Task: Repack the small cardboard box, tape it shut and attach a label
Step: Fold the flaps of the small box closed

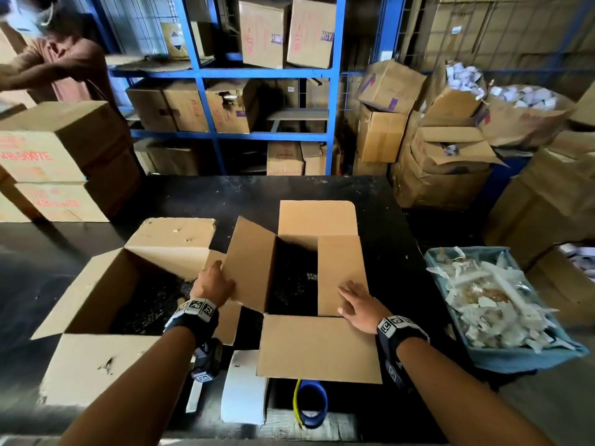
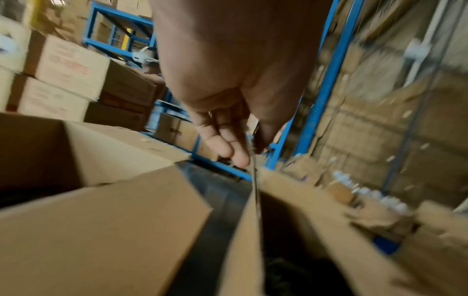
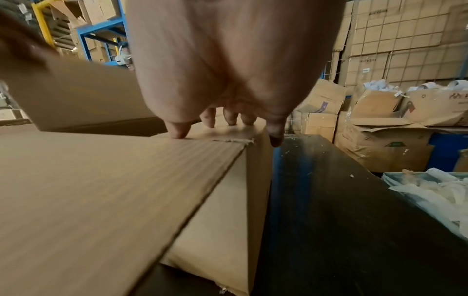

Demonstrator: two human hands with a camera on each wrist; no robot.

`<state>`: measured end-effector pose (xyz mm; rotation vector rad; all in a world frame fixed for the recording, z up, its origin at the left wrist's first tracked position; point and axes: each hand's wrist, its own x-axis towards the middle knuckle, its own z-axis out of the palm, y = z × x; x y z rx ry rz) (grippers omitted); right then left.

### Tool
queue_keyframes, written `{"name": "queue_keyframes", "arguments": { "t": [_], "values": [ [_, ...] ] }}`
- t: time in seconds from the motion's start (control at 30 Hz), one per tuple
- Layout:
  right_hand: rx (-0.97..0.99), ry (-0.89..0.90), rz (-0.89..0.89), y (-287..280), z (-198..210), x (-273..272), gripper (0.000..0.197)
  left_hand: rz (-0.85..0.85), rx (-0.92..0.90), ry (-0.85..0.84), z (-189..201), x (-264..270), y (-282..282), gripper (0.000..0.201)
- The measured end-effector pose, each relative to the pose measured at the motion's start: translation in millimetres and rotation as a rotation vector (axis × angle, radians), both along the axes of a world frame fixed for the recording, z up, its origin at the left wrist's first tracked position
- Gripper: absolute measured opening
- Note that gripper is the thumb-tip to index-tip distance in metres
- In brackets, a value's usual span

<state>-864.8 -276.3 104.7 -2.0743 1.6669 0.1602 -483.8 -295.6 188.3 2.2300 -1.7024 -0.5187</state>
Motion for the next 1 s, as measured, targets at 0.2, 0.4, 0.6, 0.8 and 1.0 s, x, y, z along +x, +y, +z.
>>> {"name": "queue_keyframes", "arguments": {
  "t": [0.2,0.4,0.6,0.8,1.0],
  "values": [
    [-0.034,-0.068,-0.019,0,-5,-3,0.073,-0.465,-0.189,0.359,22,-79,14,0.055],
    [-0.057,-0.082,-0.016,11,-4,-13,0.068,-0.639,0.155,0.129,-27,-117,33,0.065],
    [0.028,-0.208,0.012,25,4,-37,0.061,-0.676,0.124,0.101,-50,-77,33,0.048],
    [0.074,-0.124,0.164,30,14,-60,0.095,-0.898,0.189,0.011,-75,-39,24,0.070],
    [0.035,-0.199,0.146,33,11,-74,0.082,-0.825,0.224,0.211,-76,-31,21,0.058]
  ]
}}
